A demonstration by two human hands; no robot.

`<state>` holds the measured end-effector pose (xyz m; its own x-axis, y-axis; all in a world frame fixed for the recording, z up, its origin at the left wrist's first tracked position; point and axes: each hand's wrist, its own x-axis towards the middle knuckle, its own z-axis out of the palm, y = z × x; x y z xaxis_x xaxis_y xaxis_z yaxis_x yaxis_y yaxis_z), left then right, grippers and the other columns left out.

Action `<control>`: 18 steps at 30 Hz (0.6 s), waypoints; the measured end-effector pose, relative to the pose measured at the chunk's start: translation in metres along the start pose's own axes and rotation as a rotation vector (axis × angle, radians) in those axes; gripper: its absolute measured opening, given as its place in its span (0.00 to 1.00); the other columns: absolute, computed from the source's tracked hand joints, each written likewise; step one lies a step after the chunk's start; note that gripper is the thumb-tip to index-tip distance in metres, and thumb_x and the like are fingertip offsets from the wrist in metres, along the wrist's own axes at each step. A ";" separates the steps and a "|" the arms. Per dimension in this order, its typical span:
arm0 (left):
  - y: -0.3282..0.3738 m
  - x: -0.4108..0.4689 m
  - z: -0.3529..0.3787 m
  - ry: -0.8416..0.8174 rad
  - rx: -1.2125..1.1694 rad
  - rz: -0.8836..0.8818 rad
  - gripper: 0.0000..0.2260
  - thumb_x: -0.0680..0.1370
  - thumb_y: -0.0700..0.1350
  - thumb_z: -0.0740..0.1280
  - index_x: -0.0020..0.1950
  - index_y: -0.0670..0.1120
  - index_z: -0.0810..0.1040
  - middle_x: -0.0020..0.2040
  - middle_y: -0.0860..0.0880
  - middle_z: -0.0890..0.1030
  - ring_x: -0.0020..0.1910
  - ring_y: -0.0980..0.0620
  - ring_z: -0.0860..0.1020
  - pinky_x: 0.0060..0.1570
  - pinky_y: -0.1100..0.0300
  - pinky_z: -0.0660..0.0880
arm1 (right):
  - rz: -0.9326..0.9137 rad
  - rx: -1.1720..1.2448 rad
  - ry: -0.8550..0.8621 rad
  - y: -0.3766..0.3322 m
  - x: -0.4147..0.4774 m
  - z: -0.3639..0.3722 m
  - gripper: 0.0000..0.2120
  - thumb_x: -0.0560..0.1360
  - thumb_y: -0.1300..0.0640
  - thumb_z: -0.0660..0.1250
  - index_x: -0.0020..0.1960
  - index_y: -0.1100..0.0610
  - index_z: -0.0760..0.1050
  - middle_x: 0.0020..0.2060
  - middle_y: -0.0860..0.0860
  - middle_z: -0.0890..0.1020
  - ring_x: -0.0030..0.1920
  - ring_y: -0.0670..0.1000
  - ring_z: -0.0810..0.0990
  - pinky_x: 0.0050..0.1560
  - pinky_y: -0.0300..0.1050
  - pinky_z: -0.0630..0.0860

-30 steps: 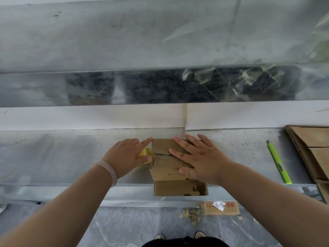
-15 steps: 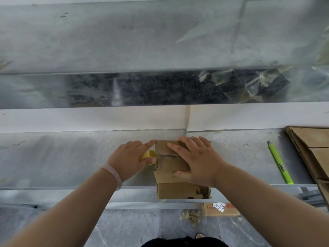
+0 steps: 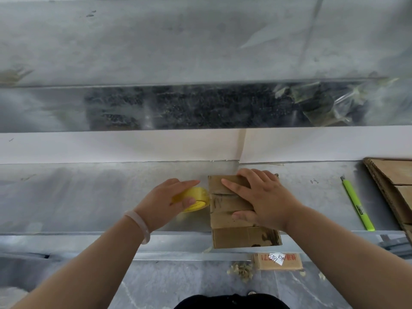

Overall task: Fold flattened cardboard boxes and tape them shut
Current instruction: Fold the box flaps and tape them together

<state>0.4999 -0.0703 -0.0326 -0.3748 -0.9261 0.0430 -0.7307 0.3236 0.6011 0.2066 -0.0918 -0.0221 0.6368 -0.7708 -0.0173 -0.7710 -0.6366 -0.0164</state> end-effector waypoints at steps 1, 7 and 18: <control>0.002 0.001 0.000 0.004 0.015 0.017 0.26 0.74 0.67 0.55 0.70 0.61 0.68 0.45 0.59 0.73 0.47 0.64 0.71 0.47 0.73 0.65 | -0.006 -0.008 0.001 0.001 0.000 0.000 0.35 0.75 0.28 0.50 0.77 0.44 0.59 0.65 0.54 0.69 0.62 0.54 0.66 0.65 0.56 0.70; 0.008 0.008 0.002 -0.051 0.228 -0.004 0.33 0.71 0.69 0.47 0.73 0.59 0.65 0.43 0.60 0.67 0.42 0.59 0.68 0.49 0.64 0.68 | -0.014 -0.035 0.017 0.005 -0.003 -0.001 0.35 0.75 0.29 0.51 0.77 0.44 0.59 0.65 0.53 0.70 0.61 0.53 0.67 0.63 0.55 0.72; 0.018 0.021 0.012 -0.164 0.592 -0.032 0.27 0.81 0.61 0.50 0.78 0.55 0.52 0.56 0.50 0.73 0.54 0.49 0.74 0.54 0.57 0.71 | -0.038 -0.058 -0.028 0.014 -0.009 -0.001 0.33 0.77 0.30 0.49 0.79 0.42 0.51 0.68 0.56 0.68 0.64 0.58 0.71 0.65 0.59 0.71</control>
<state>0.4718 -0.0814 -0.0302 -0.3957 -0.9105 -0.1197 -0.9184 0.3922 0.0525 0.1900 -0.0942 -0.0212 0.6646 -0.7458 -0.0462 -0.7447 -0.6662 0.0407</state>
